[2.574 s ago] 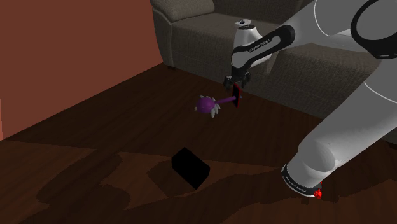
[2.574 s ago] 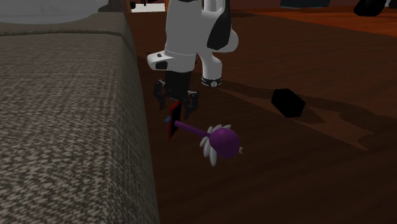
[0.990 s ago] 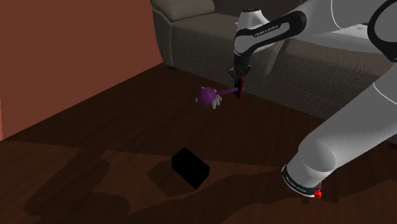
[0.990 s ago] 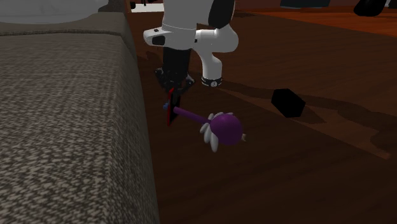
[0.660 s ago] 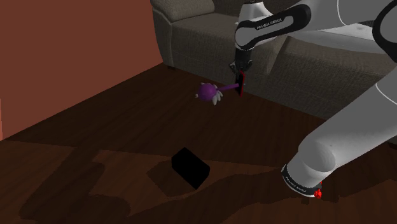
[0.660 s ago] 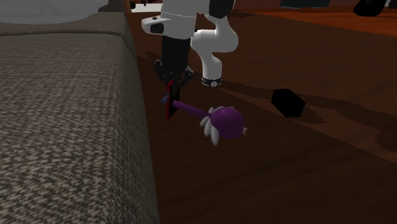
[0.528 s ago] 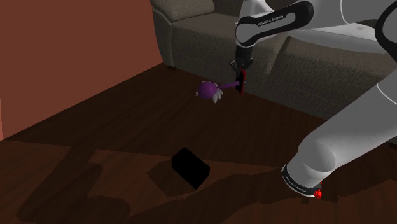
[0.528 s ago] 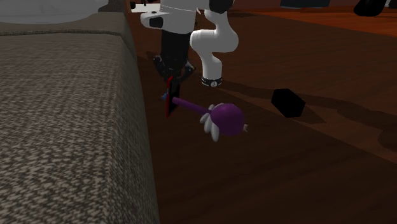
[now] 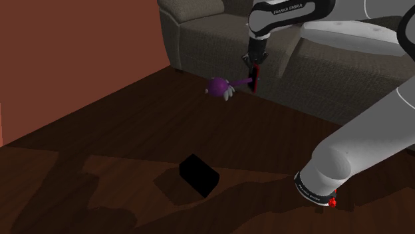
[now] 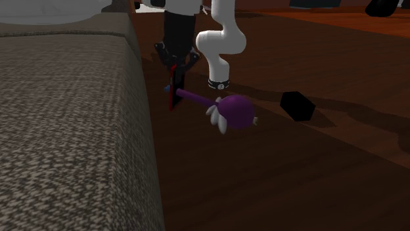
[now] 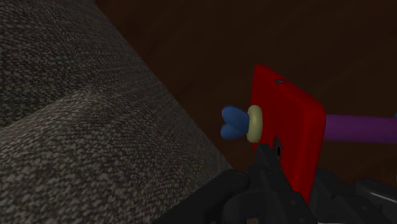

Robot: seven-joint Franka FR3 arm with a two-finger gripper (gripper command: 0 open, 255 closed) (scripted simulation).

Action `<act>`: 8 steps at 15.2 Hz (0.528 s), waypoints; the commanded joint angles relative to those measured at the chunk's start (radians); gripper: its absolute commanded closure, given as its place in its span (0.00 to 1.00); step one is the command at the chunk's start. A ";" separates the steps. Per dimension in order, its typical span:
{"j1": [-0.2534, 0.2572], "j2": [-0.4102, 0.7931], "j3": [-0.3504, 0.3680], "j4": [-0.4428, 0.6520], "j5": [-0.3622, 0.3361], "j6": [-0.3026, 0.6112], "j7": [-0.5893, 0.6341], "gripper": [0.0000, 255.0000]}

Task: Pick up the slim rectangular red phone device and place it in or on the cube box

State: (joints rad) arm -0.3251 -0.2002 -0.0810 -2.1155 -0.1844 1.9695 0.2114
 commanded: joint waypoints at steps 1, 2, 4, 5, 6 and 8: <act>0.001 -0.007 0.002 0.023 0.002 -0.029 -0.003 1.00; 0.001 -0.009 0.002 0.034 0.003 -0.042 -0.005 1.00; 0.002 -0.011 0.003 0.059 0.004 -0.068 -0.009 1.00; 0.002 -0.012 0.003 0.068 0.005 -0.079 -0.010 1.00; 0.010 -0.035 0.016 0.048 0.006 -0.085 0.011 1.00; 0.027 -0.078 0.043 0.012 0.009 -0.099 0.052 1.00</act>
State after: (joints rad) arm -0.3057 -0.2546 -0.0505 -2.0837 -0.1772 1.8769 0.2431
